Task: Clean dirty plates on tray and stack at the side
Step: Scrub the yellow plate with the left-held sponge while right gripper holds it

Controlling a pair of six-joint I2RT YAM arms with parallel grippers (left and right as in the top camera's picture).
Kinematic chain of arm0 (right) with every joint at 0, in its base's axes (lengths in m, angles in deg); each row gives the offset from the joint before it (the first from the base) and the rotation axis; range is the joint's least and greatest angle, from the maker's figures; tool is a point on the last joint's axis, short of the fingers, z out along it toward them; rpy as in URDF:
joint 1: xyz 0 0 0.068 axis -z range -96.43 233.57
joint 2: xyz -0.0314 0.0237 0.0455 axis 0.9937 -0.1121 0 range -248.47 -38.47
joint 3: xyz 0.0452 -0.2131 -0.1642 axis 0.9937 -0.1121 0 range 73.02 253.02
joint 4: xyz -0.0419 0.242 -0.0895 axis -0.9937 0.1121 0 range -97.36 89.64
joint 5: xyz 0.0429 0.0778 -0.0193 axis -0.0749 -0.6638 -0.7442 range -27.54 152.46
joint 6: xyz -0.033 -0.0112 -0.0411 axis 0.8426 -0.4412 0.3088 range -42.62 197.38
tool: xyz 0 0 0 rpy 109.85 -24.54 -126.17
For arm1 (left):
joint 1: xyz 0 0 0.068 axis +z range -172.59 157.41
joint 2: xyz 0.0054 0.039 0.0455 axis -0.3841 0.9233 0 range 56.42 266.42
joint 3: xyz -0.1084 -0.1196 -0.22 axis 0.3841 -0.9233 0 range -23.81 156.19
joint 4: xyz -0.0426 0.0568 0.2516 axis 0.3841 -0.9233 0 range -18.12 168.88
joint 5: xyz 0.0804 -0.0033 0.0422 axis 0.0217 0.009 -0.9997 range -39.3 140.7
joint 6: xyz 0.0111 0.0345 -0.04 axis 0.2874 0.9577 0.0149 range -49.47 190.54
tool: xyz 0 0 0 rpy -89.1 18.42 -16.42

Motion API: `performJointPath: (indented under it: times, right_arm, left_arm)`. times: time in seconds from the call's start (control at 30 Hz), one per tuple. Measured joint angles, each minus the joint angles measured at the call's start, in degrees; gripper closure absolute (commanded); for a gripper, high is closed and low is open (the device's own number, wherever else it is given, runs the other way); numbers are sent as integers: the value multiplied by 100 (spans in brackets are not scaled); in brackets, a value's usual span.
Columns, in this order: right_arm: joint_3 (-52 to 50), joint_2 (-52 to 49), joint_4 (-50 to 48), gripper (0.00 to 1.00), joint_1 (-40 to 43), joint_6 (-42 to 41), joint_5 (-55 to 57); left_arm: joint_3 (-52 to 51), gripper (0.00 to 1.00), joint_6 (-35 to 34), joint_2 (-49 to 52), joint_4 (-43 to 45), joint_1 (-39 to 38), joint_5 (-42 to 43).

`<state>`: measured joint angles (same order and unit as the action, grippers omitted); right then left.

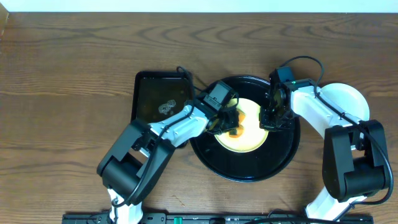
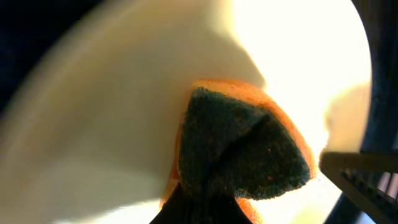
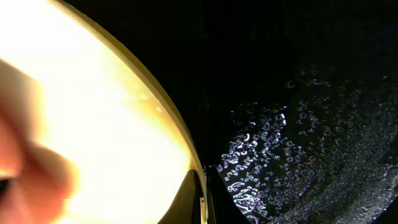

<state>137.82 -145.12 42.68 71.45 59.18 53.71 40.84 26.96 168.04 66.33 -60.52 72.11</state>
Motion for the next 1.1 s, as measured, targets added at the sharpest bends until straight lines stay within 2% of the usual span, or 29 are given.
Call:
performJointPath:
  times: [0.3,0.57,0.67,0.87,1.1]
  right_arm:
    - [0,0,9,99,0,0,-4]
    - [-4,0,24,99,0,0,-9]
    - [-4,0,31,99,0,-2,-11]
    - [-4,0,33,99,0,-2,-11]
    - [-4,0,37,99,0,-2,-13]
  left_arm:
    - [-26,93,654,-389,-520,579,-304]
    - [-85,93,1027,-2223,-1285,697,-726]
    - [-85,92,1064,-2594,-1434,721,-901]
    - [-87,93,1069,-2459,-1497,649,-1027]
    - [-87,92,1082,-1773,-1054,79,-1088]
